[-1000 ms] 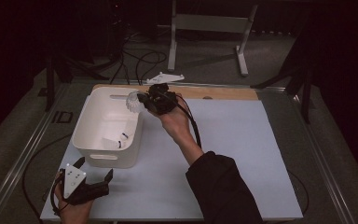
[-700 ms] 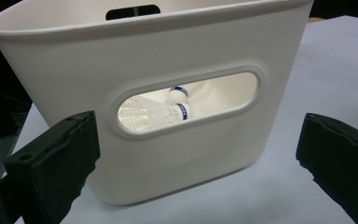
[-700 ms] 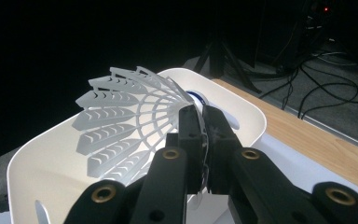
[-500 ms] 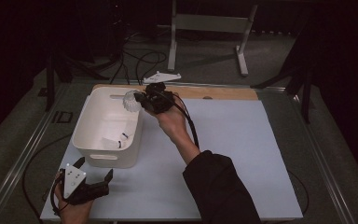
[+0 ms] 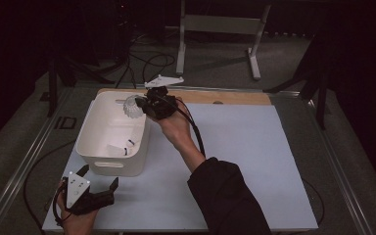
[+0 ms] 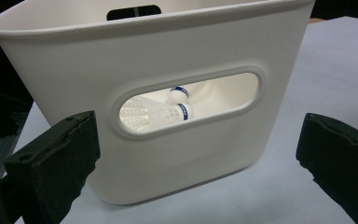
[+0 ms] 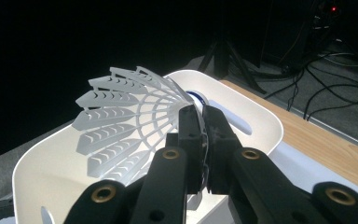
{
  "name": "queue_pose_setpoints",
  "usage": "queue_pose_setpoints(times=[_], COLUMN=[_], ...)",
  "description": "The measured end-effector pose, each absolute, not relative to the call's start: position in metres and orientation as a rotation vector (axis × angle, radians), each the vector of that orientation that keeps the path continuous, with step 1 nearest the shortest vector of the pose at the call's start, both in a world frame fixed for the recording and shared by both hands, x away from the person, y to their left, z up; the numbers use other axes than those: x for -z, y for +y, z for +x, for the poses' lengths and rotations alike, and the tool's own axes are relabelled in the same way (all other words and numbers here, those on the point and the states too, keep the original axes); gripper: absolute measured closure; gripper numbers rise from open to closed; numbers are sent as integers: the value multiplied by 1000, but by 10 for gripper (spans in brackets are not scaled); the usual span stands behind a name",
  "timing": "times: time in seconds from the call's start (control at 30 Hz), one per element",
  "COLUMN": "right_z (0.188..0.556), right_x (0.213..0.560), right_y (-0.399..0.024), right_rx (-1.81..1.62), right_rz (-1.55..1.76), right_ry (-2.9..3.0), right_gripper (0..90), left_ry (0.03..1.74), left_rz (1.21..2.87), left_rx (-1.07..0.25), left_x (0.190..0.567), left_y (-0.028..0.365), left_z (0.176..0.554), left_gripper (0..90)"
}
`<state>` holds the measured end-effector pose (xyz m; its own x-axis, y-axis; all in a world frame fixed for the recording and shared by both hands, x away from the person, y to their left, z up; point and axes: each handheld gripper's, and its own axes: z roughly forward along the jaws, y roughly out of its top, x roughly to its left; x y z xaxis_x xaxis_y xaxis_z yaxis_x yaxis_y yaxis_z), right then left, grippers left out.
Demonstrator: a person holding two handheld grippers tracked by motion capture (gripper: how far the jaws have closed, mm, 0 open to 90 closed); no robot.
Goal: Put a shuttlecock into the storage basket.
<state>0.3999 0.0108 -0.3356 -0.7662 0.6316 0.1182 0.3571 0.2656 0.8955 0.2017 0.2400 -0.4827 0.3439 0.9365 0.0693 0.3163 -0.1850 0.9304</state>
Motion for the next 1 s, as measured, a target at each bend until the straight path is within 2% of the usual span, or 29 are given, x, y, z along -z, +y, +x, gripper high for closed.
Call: queue_pose_setpoints(times=[0.83, 0.87, 0.97, 1.0], right_z=[405, 406, 408, 410], right_x=[348, 349, 353, 355], right_y=[32, 34, 38, 38], right_rx=[-1486, -1485, -1480, -1474], right_rz=[934, 929, 914, 917], right_ry=[2315, 2325, 2380, 2398], right_gripper=[866, 825, 534, 470], left_ry=[1129, 1129, 1130, 1129], left_rz=[1698, 1699, 1695, 1696], left_rx=[-857, -856, -856, -856], left_x=[482, 482, 483, 483], left_y=[241, 241, 241, 241], left_z=[201, 201, 201, 201], left_gripper=[0, 1, 0, 1])
